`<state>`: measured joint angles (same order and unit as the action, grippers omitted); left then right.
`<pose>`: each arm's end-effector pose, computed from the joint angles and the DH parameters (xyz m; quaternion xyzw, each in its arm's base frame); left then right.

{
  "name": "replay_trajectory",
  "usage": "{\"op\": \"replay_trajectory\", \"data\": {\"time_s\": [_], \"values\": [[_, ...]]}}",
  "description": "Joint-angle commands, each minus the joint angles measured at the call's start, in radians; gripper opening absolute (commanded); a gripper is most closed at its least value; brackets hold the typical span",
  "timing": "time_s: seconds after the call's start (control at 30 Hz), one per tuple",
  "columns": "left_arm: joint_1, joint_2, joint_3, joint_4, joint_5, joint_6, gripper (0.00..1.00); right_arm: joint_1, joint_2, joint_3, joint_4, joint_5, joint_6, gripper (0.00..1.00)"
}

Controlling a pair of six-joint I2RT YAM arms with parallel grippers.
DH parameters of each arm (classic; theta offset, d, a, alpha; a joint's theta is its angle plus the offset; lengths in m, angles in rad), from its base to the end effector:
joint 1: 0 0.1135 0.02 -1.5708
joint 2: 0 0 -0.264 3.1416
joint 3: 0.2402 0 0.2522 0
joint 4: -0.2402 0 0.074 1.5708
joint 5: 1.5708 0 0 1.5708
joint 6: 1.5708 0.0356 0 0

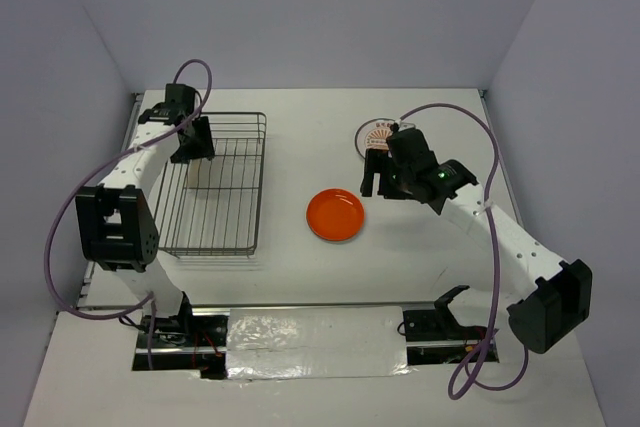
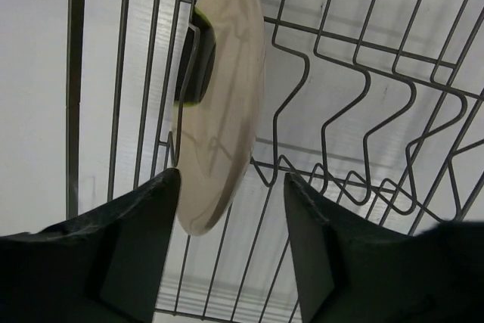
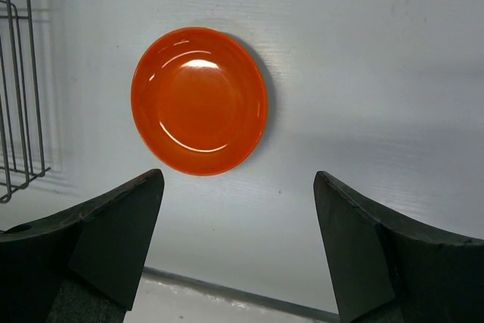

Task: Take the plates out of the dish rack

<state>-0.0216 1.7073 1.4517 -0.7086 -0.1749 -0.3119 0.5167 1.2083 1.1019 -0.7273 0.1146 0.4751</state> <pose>0.3703 -0.0018 0.2816 -0.1633 0.9369 0.0328 0.3072 0.2192 0.1199 0.3130 0.0013 0.9315 0.1242 0.3418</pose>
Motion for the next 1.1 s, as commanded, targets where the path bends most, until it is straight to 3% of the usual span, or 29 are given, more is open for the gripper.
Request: {"op": "replay_trajectory", "data": {"time_s": [0.0, 0.1, 0.13, 0.27, 0.4, 0.57, 0.6, 0.7, 0.77, 0.83, 0.87, 0.9, 0.97, 1.07], "values": [[0.005, 0.011, 0.05, 0.034, 0.052, 0.031, 0.67, 0.006, -0.033, -0.014, -0.015, -0.03, -0.023, 0.88], [0.009, 0.011, 0.029, 0.043, 0.075, 0.03, 0.47, 0.006, -0.035, -0.022, -0.018, -0.033, -0.016, 0.88], [0.009, 0.011, 0.026, 0.041, 0.08, 0.028, 0.36, 0.006, -0.036, -0.022, -0.018, -0.035, -0.013, 0.88], [0.009, -0.008, 0.039, 0.029, 0.083, 0.042, 0.22, 0.008, -0.033, -0.001, -0.035, -0.029, 0.003, 0.88], [0.009, -0.002, 0.163, -0.054, 0.058, 0.08, 0.0, 0.009, -0.026, 0.05, -0.07, 0.002, 0.017, 0.88], [0.002, 0.047, 0.422, -0.19, 0.095, 0.178, 0.0, 0.008, -0.023, 0.11, -0.116, -0.042, 0.089, 0.88], [-0.011, 0.051, 0.505, -0.204, 0.124, 0.215, 0.0, 0.0, -0.02, 0.139, -0.118, -0.088, 0.106, 0.89], [-0.06, 0.011, 0.55, -0.16, 0.245, 0.273, 0.0, -0.07, -0.006, 0.229, -0.121, -0.237, 0.192, 0.92], [-0.138, -0.037, 0.532, -0.094, 0.239, 0.398, 0.0, -0.153, 0.011, 0.316, -0.121, -0.359, 0.223, 0.99], [-0.324, -0.101, 0.446, -0.037, 0.131, 0.495, 0.0, -0.282, 0.034, 0.364, -0.078, -0.565, 0.273, 1.0], [-0.479, -0.13, 0.33, 0.059, 0.058, 0.611, 0.0, -0.315, 0.045, 0.416, -0.069, -0.613, 0.292, 1.0], [-0.553, -0.196, 0.256, 0.117, -0.069, 0.679, 0.0, -0.349, 0.074, 0.449, -0.06, -0.65, 0.313, 1.0], [-0.752, -0.257, 0.048, 0.322, -0.19, 0.861, 0.0, -0.418, 0.118, 0.554, -0.086, -0.733, 0.315, 1.0], [-0.933, -0.356, -0.165, 0.542, -0.284, 1.053, 0.0, -0.443, 0.212, 0.682, -0.191, -0.759, 0.243, 1.0]]}}
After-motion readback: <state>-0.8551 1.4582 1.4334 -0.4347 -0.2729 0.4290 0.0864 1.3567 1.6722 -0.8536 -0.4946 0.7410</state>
